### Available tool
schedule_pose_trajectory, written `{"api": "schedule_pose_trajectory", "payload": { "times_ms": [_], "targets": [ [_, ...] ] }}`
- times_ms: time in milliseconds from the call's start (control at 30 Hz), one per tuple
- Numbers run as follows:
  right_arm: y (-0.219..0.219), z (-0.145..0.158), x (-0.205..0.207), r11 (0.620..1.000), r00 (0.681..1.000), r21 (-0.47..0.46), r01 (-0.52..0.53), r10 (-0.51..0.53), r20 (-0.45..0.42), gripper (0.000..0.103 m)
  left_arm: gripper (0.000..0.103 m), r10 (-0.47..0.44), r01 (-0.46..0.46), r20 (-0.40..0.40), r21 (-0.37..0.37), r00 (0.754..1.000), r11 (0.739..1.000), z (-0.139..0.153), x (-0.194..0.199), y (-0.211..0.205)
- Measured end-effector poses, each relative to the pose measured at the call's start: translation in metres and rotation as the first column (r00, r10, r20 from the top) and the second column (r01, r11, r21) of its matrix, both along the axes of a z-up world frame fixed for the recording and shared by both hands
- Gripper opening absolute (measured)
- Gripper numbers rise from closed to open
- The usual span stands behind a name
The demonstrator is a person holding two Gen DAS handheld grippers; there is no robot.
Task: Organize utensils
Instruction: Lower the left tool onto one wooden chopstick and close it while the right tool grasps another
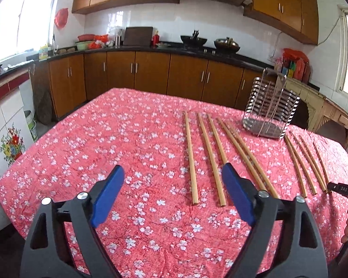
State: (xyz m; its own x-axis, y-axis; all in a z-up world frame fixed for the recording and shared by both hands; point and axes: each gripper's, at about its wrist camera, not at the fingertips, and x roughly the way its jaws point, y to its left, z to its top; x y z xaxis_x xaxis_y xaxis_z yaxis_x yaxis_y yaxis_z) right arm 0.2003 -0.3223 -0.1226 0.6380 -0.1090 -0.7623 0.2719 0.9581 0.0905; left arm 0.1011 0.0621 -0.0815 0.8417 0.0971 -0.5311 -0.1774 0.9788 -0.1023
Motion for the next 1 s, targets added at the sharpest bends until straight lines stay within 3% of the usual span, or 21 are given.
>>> {"api": "schedule_pose_trajectory", "payload": {
  "times_ms": [100, 500, 767, 1000],
  "targets": [
    [-0.009, 0.0, -0.002, 1.0, 1.0, 0.005, 0.028, -0.028, -0.005, 0.008, 0.074, -0.012, 0.012, -0.038, -0.01, 0.999, 1.0, -0.006, 0.008, 0.001],
    [-0.016, -0.001, -0.003, 0.998, 0.999, 0.032, 0.052, -0.053, 0.007, 0.008, 0.043, -0.091, 0.091, -0.186, -0.011, 0.978, 0.996, -0.029, 0.035, -0.015],
    [-0.015, 0.0, -0.007, 0.998, 0.998, 0.025, 0.055, -0.055, 0.007, 0.008, 0.034, -0.111, 0.109, -0.237, -0.022, 0.965, 0.994, -0.036, 0.038, -0.018],
    [-0.013, 0.0, -0.009, 0.999, 0.999, 0.012, 0.051, -0.051, 0.007, 0.008, 0.022, -0.097, 0.111, -0.261, 0.04, 0.96, 0.993, -0.037, 0.045, -0.028]
  ]
}}
